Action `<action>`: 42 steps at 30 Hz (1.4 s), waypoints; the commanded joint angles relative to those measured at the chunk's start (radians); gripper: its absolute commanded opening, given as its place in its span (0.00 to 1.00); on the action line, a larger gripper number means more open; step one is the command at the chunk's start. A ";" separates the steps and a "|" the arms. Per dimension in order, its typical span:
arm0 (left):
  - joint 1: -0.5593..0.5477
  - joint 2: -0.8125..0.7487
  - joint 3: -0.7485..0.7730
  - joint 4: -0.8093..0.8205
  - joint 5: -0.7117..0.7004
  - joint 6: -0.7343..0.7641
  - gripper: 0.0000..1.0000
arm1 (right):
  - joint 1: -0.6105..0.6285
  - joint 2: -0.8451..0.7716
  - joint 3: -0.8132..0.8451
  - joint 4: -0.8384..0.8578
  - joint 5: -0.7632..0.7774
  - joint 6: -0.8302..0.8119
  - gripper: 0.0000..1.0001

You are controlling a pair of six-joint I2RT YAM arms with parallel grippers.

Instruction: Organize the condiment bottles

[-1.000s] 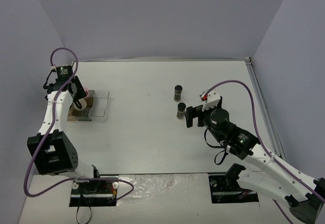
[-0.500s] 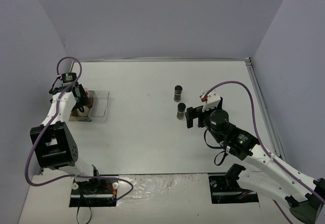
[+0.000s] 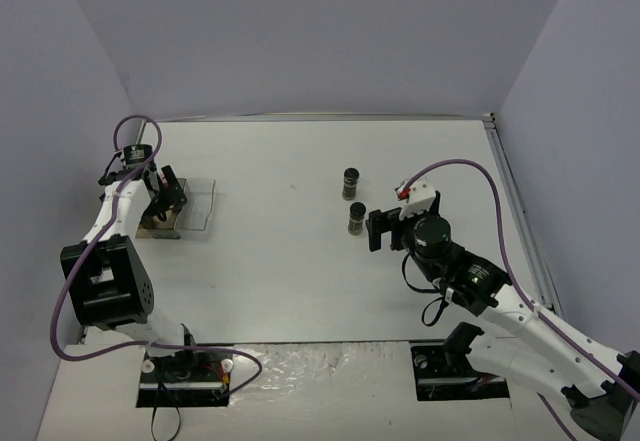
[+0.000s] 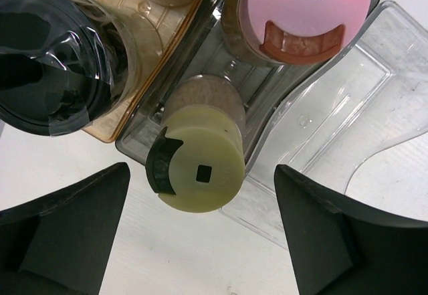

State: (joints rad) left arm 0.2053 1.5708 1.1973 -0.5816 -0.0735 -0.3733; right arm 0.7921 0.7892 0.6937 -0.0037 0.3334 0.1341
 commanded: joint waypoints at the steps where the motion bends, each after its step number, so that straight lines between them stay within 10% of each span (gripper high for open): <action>1: -0.023 -0.112 0.042 -0.028 0.041 -0.022 0.91 | -0.007 -0.029 0.009 0.079 0.034 -0.001 1.00; 12: -0.537 -0.274 0.074 0.119 0.111 -0.043 0.97 | -0.008 -0.068 0.040 0.059 0.072 0.030 1.00; 22: -0.915 0.029 0.230 0.329 0.116 -0.035 0.97 | -0.007 -0.106 0.106 -0.035 0.169 0.051 1.00; 42: -1.051 0.366 0.429 0.351 0.022 -0.036 0.85 | -0.008 -0.223 0.130 -0.169 0.259 0.112 1.00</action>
State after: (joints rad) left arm -0.8425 1.9389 1.5562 -0.2780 0.0076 -0.4025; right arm 0.7914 0.5672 0.7820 -0.1970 0.5507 0.2238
